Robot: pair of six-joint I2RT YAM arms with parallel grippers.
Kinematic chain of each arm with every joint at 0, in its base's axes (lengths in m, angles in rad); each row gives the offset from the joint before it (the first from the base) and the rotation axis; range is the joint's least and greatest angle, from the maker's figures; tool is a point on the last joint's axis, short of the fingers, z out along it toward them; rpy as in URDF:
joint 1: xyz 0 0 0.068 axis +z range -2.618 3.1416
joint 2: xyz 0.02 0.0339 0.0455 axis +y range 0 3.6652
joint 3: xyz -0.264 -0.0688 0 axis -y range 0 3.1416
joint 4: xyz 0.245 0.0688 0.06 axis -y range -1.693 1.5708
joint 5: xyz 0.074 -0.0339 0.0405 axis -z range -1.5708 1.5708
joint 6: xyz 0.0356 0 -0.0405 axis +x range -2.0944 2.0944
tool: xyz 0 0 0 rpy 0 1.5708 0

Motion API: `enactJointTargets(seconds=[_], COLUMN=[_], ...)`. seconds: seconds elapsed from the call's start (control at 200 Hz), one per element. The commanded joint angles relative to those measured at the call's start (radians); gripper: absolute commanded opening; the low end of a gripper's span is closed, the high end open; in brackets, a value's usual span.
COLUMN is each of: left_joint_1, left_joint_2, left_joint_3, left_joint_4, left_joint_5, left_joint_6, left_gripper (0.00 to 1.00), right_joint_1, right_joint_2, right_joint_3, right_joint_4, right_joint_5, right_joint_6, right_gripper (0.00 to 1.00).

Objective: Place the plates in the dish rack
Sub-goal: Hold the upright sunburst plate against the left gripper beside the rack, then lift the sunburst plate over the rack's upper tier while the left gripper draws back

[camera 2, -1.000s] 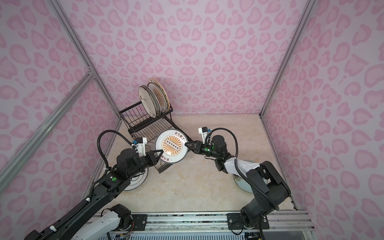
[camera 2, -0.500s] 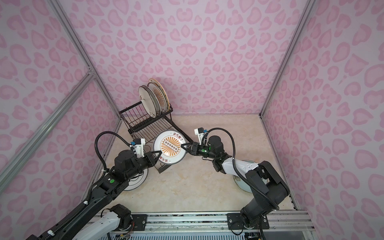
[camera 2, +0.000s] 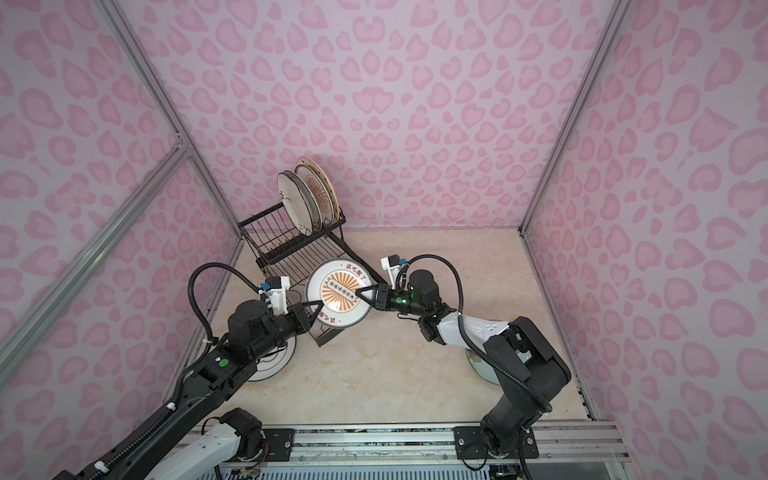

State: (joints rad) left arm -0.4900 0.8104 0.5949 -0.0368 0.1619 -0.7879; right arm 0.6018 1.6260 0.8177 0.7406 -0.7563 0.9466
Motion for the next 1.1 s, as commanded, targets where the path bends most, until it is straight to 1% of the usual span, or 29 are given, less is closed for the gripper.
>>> enactJointTargets(seconds=[0.0, 0.13, 0.235, 0.26, 0.42, 0.555, 0.635, 0.675, 0.685, 0.695, 0.84, 0.98, 1.095], left_joint_1=[0.0, 0.001, 0.001, 0.001, 0.001, 0.002, 0.002, 0.002, 0.002, 0.002, 0.004, 0.005, 0.005], left_joint_2=[0.0, 0.003, 0.001, 0.0, 0.006, 0.007, 0.007, 0.007, 0.007, 0.007, 0.003, -0.015, -0.031], left_joint_3=[-0.008, -0.01, -0.01, -0.008, 0.0, 0.0, 0.002, 0.003, 0.003, 0.004, 0.008, 0.011, 0.018], left_joint_4=[-0.023, -0.026, -0.031, -0.032, -0.043, -0.042, -0.043, -0.046, -0.046, -0.047, -0.06, -0.079, -0.116], left_joint_5=[-0.01, -0.01, -0.013, -0.013, -0.011, -0.012, -0.015, -0.015, -0.016, -0.015, -0.024, -0.043, -0.082], left_joint_6=[0.02, 0.019, 0.019, 0.019, 0.02, 0.019, 0.022, 0.024, 0.023, 0.024, 0.027, 0.032, 0.039], left_gripper=[0.04, 0.04, 0.06, 0.08, 0.24, 0.31, 0.35, 0.35, 0.39, 0.4, 0.48, 0.52, 0.52], right_joint_1=[0.009, 0.008, 0.008, 0.007, 0.0, -0.01, -0.013, -0.016, -0.016, -0.017, -0.029, -0.052, -0.068], right_joint_2=[0.005, 0.008, 0.006, 0.006, 0.0, -0.006, -0.008, -0.009, -0.009, -0.008, -0.009, -0.015, -0.025], right_joint_3=[0.01, 0.014, 0.014, 0.014, 0.014, 0.009, 0.011, 0.012, 0.012, 0.011, 0.01, 0.01, 0.021], right_joint_4=[0.072, 0.073, 0.072, 0.073, 0.074, 0.072, 0.072, 0.073, 0.073, 0.074, 0.07, 0.056, 0.039], right_joint_5=[-0.067, -0.067, -0.067, -0.066, -0.068, -0.068, -0.07, -0.069, -0.069, -0.07, -0.066, -0.056, -0.05], right_joint_6=[-0.006, -0.006, -0.003, -0.004, -0.001, 0.003, 0.003, 0.003, 0.004, 0.003, 0.003, -0.002, -0.012], right_gripper=[0.18, 0.12, 0.08, 0.07, 0.04, 0.0, 0.0, 0.0, 0.0, 0.0, 0.0, 0.0, 0.0])
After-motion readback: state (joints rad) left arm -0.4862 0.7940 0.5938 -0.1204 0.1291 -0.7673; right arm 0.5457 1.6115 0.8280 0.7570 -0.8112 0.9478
